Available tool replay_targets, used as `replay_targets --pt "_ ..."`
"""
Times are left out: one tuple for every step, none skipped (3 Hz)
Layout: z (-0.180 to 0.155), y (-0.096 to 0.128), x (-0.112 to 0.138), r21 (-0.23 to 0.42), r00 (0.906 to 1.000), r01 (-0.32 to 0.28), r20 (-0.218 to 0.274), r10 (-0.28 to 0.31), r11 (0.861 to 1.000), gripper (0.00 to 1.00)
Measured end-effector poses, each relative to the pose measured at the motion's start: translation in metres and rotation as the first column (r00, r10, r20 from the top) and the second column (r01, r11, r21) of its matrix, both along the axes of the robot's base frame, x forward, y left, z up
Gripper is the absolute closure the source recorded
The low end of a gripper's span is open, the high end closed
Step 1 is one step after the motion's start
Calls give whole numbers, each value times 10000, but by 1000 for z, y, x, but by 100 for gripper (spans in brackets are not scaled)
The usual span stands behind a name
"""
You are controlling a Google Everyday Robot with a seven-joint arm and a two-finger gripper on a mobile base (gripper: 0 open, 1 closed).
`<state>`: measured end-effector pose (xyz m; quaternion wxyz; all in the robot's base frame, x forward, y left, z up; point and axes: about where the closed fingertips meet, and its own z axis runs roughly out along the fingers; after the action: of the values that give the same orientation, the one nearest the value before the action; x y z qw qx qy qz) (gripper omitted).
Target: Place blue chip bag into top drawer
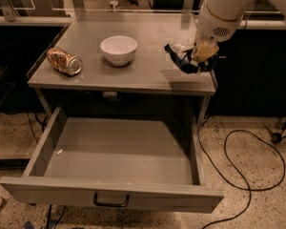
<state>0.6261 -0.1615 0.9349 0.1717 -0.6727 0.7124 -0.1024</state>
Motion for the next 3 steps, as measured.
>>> replay_targets --pt "-1 -1 4 23 10000 15 3 -15 10000 100" --pt "1 2 -13 -16 9999 -117 97 117 9999 100" --pt "-1 15 -60 355 9998 -71 -189 78 9993 100"
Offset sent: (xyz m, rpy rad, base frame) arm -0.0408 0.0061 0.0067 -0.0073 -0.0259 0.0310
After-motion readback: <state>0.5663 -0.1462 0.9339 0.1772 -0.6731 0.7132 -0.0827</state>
